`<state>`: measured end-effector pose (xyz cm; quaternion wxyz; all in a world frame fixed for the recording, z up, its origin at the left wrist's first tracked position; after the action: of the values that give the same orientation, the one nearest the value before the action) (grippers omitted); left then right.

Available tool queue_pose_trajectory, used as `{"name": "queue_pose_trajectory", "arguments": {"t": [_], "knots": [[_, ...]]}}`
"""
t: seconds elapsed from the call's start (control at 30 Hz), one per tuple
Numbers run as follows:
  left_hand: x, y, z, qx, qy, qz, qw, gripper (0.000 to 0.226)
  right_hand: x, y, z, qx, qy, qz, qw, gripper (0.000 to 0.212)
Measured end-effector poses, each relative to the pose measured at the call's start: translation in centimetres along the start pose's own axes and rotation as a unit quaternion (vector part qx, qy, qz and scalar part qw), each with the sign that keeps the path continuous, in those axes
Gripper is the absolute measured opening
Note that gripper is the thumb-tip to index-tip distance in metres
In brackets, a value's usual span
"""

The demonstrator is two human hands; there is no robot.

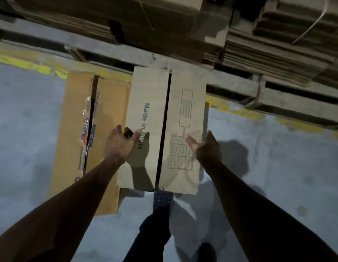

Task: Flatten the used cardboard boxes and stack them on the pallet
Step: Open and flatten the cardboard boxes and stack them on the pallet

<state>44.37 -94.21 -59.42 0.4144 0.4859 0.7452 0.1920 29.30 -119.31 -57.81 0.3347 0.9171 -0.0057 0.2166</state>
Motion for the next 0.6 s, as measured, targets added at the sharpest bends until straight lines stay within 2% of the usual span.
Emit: {"name": "queue_pose_trajectory", "arguments": {"t": [0.1, 0.17, 0.23, 0.33, 0.5, 0.6], "knots": [[1.4, -2.0, 2.0, -0.002, 0.0, 0.009, 1.0, 0.066, -2.0, -2.7, 2.5, 0.008, -0.019, 0.013, 1.0, 0.089], [2.6, -2.9, 2.7, -0.003, 0.007, 0.021, 1.0, 0.071, -3.8, -4.4, 3.6, 0.016, -0.029, 0.02, 0.999, 0.092], [3.4, -3.4, 3.0, -0.003, 0.016, 0.005, 1.0, 0.073, -4.6, -5.4, 3.8, 0.023, -0.044, 0.041, 0.998, 0.089], [4.1, -4.2, 3.2, 0.01, 0.025, -0.011, 1.0, 0.06, -5.2, -6.3, 4.0, 0.026, -0.052, 0.095, 0.994, 0.081], [3.6, -4.4, 2.4, 0.019, -0.006, -0.059, 0.998, 0.079, -5.5, -5.9, 4.0, -0.003, -0.027, 0.125, 0.992, 0.079], [2.7, -4.7, 1.3, 0.038, -0.038, -0.127, 0.99, 0.075, -5.9, -4.5, 3.8, -0.016, -0.008, 0.112, 0.993, 0.076]]}}
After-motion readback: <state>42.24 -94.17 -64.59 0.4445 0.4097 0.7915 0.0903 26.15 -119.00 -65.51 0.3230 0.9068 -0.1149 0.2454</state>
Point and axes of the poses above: each hand's wrist, its own z-axis towards the middle knuckle, its own y-axis out of the back of the hand, x = y × z, the point moved 7 cm from there along z, towards the middle knuckle, and after that the axes turned 2 degrees about -y, right-handed, at the moved point
